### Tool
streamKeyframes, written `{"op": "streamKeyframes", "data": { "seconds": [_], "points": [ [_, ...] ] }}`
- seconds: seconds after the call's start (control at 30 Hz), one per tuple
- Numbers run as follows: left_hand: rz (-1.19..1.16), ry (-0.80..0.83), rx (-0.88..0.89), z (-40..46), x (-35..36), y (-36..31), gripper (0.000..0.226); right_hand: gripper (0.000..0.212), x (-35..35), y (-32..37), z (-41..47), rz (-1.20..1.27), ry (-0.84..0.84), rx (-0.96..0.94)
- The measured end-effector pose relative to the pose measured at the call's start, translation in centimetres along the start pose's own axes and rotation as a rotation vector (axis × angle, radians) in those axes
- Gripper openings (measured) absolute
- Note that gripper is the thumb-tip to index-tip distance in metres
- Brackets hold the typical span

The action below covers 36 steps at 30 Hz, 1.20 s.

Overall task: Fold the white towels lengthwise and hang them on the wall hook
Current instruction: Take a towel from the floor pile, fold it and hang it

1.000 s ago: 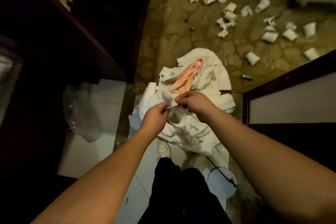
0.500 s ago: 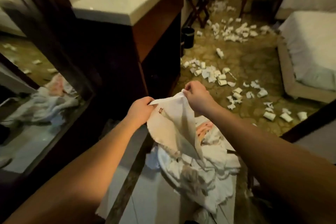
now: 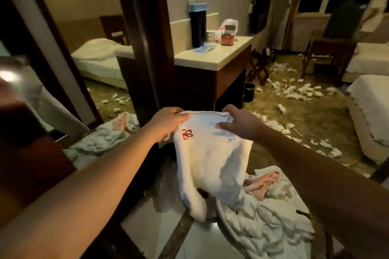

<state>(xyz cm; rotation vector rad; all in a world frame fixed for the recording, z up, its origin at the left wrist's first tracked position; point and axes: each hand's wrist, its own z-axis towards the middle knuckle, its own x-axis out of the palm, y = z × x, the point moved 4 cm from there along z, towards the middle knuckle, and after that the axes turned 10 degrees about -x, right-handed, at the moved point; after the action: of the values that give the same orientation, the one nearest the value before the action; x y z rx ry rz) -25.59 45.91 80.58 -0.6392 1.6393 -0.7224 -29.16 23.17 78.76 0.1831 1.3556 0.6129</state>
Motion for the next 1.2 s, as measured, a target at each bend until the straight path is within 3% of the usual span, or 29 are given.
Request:
{"op": "streamKeyframes", "data": {
  "seconds": [0.07, 0.13, 0.2, 0.47, 0.73, 0.93, 1.07, 1.2],
  "points": [
    [0.058, -0.015, 0.018, -2.8, -2.5, 1.0, 0.02, 0.039, 0.1, 3.2, -1.1, -0.069, 0.089, -0.051],
    [0.144, -0.031, 0.021, -5.7, -5.0, 1.8, 0.025, 0.026, -0.1, 6.2, -2.1, -0.151, 0.116, -0.089],
    [0.232, -0.058, 0.03, -8.7, -7.4, 2.4, 0.032, 0.017, -0.6, 9.4, -3.1, -0.175, 0.11, -0.093],
    [0.395, -0.202, -0.072, -22.0, -14.0, 5.8, 0.051, 0.018, -1.0, 20.2, -7.6, -0.1, 0.023, -0.171],
    [0.578, -0.241, -0.338, -36.9, -19.5, 11.5, 0.049, 0.023, 0.7, 29.6, -13.8, 0.166, -0.088, -0.337],
    [0.669, -0.353, -0.62, -48.6, -25.0, 20.2, 0.039, 0.021, 1.2, 36.5, -16.2, 0.352, -0.163, -0.327],
    [0.515, -0.421, -0.703, -55.8, -27.7, 24.7, 0.039, 0.022, 2.2, 40.0, -17.5, 0.341, -0.135, -0.345],
    [0.04, -0.617, -0.676, -61.5, -29.9, 27.8, 0.05, 0.026, 4.0, 43.6, -18.8, 0.266, -0.111, -0.349]
  ]
}}
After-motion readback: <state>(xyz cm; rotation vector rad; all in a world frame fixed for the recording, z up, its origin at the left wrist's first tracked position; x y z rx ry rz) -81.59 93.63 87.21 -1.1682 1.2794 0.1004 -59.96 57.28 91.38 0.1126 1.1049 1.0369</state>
